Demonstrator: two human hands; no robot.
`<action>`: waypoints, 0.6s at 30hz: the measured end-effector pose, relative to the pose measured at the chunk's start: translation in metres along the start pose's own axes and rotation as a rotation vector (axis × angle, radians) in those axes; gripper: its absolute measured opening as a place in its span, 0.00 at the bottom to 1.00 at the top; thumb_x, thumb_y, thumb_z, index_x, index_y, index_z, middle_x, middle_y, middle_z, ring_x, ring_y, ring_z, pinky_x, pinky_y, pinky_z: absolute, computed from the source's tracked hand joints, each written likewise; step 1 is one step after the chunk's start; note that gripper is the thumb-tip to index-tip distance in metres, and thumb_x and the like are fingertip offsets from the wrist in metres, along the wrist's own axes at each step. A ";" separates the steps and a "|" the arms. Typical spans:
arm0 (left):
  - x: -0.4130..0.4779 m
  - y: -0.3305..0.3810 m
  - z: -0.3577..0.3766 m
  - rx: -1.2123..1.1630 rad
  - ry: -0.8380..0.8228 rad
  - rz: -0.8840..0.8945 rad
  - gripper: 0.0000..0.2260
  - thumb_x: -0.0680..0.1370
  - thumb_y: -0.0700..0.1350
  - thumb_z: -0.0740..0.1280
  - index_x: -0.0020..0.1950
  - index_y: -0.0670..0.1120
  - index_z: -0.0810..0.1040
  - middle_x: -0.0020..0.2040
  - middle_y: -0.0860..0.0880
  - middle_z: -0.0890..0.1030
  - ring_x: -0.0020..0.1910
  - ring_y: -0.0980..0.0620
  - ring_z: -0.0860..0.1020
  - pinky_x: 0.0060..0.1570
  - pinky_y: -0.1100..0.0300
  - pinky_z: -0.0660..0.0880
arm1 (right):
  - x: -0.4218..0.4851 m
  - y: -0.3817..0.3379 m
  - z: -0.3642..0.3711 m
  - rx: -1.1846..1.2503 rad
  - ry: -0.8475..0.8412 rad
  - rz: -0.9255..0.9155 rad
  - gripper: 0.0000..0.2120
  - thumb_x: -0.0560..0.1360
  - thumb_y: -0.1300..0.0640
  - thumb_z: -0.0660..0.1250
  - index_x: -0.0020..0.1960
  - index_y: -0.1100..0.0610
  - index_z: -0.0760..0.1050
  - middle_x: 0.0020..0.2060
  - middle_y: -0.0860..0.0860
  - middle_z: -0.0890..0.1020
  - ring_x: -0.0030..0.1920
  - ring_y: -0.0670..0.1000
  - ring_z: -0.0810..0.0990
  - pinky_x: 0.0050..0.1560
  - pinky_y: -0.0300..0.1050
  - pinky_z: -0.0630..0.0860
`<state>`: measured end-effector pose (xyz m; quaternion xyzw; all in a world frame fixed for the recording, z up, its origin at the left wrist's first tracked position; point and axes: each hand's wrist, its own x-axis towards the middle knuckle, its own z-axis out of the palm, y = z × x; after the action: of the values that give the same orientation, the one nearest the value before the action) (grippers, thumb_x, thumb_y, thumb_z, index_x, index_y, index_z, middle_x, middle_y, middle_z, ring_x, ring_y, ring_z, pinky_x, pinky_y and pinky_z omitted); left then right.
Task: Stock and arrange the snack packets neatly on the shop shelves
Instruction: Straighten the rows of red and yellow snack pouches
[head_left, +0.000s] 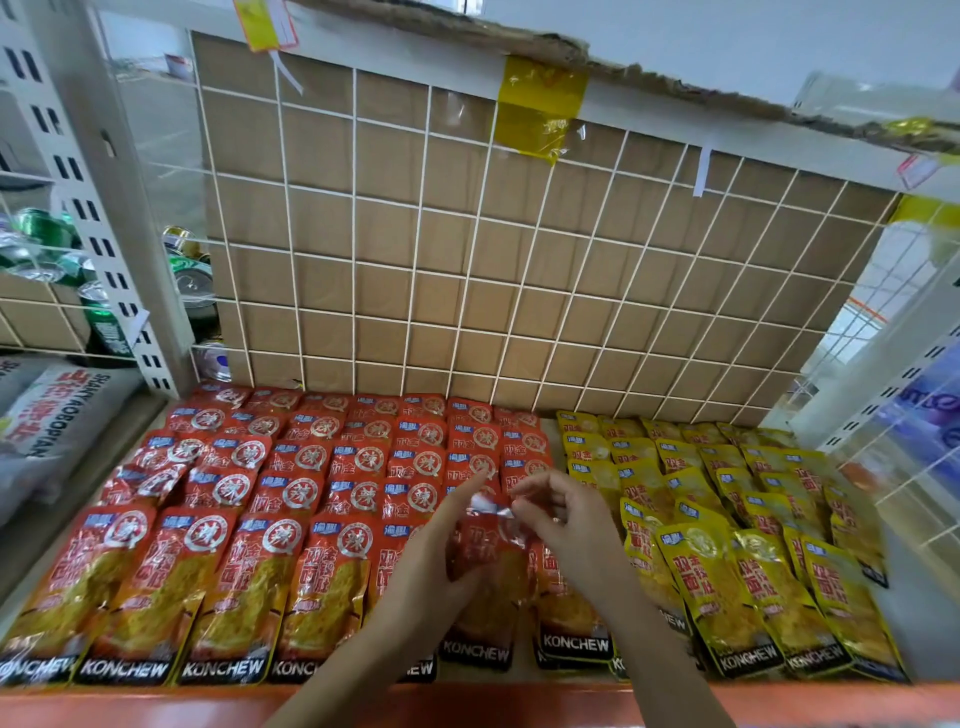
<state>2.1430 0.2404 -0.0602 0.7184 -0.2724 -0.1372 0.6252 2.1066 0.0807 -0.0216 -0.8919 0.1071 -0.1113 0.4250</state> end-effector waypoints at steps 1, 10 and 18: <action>-0.001 -0.001 -0.001 0.022 0.023 -0.005 0.36 0.73 0.32 0.70 0.68 0.65 0.63 0.65 0.61 0.72 0.57 0.60 0.78 0.51 0.60 0.79 | -0.001 0.005 0.001 -0.032 0.038 -0.006 0.06 0.74 0.56 0.68 0.45 0.45 0.74 0.42 0.40 0.80 0.45 0.37 0.78 0.46 0.31 0.74; 0.000 -0.012 -0.005 0.893 0.049 -0.026 0.31 0.73 0.56 0.69 0.73 0.56 0.60 0.68 0.58 0.63 0.68 0.54 0.59 0.67 0.58 0.54 | -0.010 0.040 0.007 -0.397 0.073 -0.104 0.12 0.76 0.53 0.64 0.58 0.53 0.74 0.54 0.45 0.76 0.55 0.42 0.72 0.60 0.41 0.70; -0.009 -0.028 -0.005 1.095 0.087 0.179 0.27 0.65 0.60 0.74 0.62 0.53 0.75 0.62 0.53 0.76 0.64 0.52 0.65 0.61 0.50 0.70 | -0.014 0.046 0.017 -0.516 -0.013 -0.100 0.16 0.78 0.48 0.60 0.65 0.48 0.68 0.62 0.42 0.70 0.66 0.44 0.65 0.67 0.42 0.59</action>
<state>2.1441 0.2514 -0.0880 0.9174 -0.3379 0.1080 0.1805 2.0937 0.0689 -0.0701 -0.9757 0.0848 -0.0955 0.1783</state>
